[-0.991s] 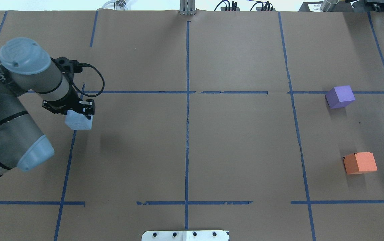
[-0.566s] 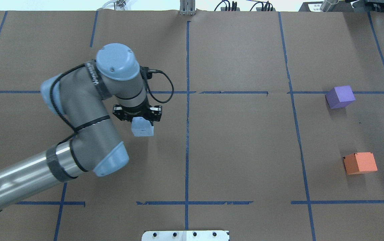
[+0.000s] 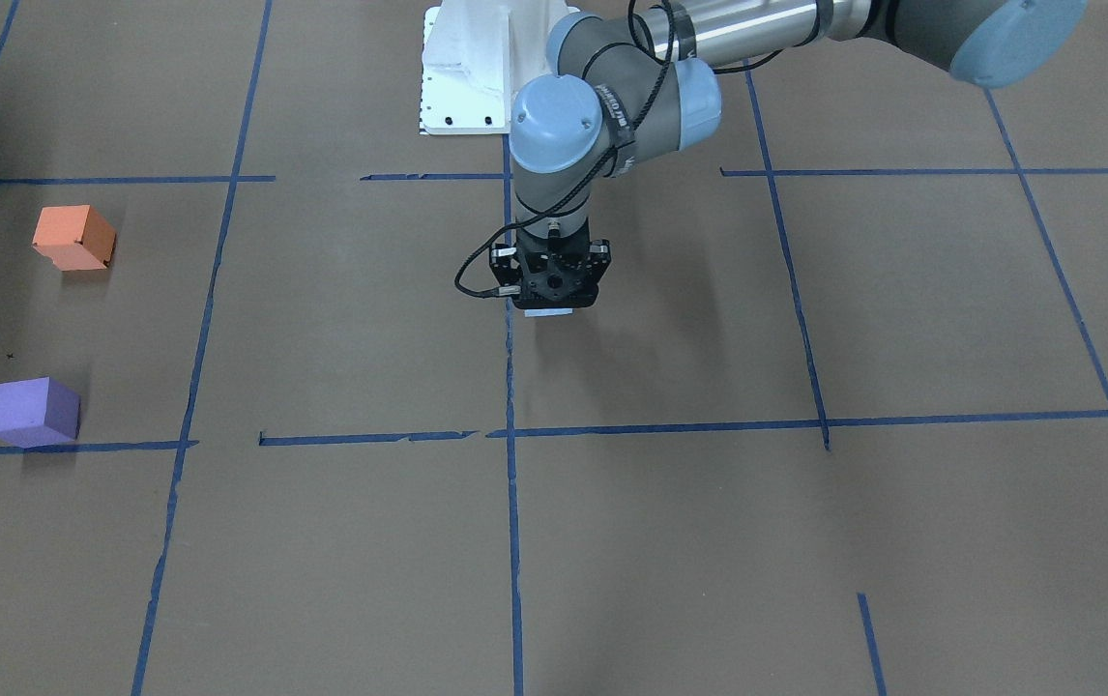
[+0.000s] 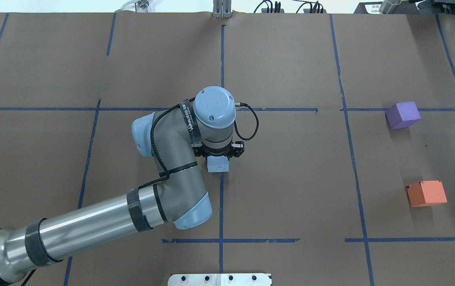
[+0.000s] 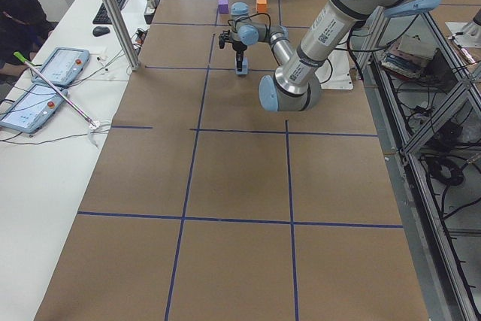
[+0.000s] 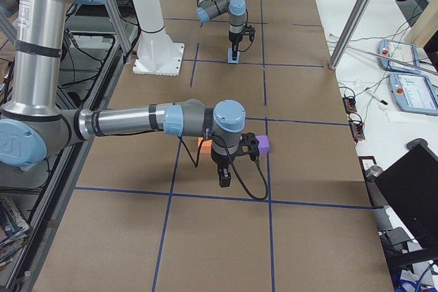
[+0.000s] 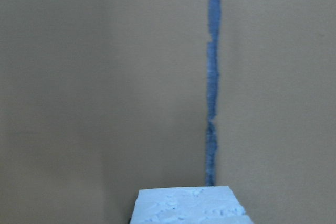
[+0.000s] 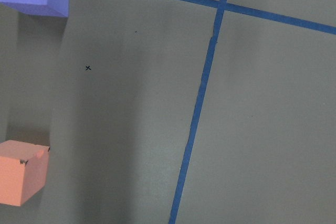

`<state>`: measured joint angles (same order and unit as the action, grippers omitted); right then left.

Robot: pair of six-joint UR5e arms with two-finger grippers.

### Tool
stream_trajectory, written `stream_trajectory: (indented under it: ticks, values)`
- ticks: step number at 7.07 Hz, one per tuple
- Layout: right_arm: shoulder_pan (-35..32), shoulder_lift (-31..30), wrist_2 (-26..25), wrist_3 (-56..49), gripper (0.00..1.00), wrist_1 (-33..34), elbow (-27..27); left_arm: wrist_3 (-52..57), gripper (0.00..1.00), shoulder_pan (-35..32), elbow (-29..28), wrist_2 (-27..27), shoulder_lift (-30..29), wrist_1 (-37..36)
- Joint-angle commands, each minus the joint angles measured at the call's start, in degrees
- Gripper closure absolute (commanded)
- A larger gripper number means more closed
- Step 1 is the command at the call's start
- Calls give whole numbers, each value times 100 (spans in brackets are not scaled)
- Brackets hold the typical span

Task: Place blue block between orange and purple blocks
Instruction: 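Lower the cube at the table center, open the left gripper, withdraw the left arm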

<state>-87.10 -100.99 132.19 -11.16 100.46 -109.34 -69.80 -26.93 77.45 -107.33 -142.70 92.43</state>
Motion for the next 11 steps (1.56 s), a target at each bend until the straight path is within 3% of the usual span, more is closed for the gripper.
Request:
stream_trajectory:
  ticks: [1,3,4,6,8,10,11]
  values:
    - [0,0,0,26,0,0,-8,10,0,30,-133,37,-82,64]
    - [0,9,0,26,0,0,-26,36,0,-275,259,-85,-30,-128]
    - [0,9,9,26,0,0,-35,280,0,-626,741,-565,188,-556]
    - [0,35,18,35,0,-70,-70,1691,0,-1460,2023,-1008,951,-1671]
    - [44,253,227,593,0,-324,-70,3471,0,-2400,2930,-1316,2433,-1685]
    - [559,691,395,1375,0,-483,-105,5739,0,-4014,3040,-1877,3831,-1632]
    - [971,955,396,2050,0,-483,-244,6654,0,-4727,2944,-2036,4186,-1606]
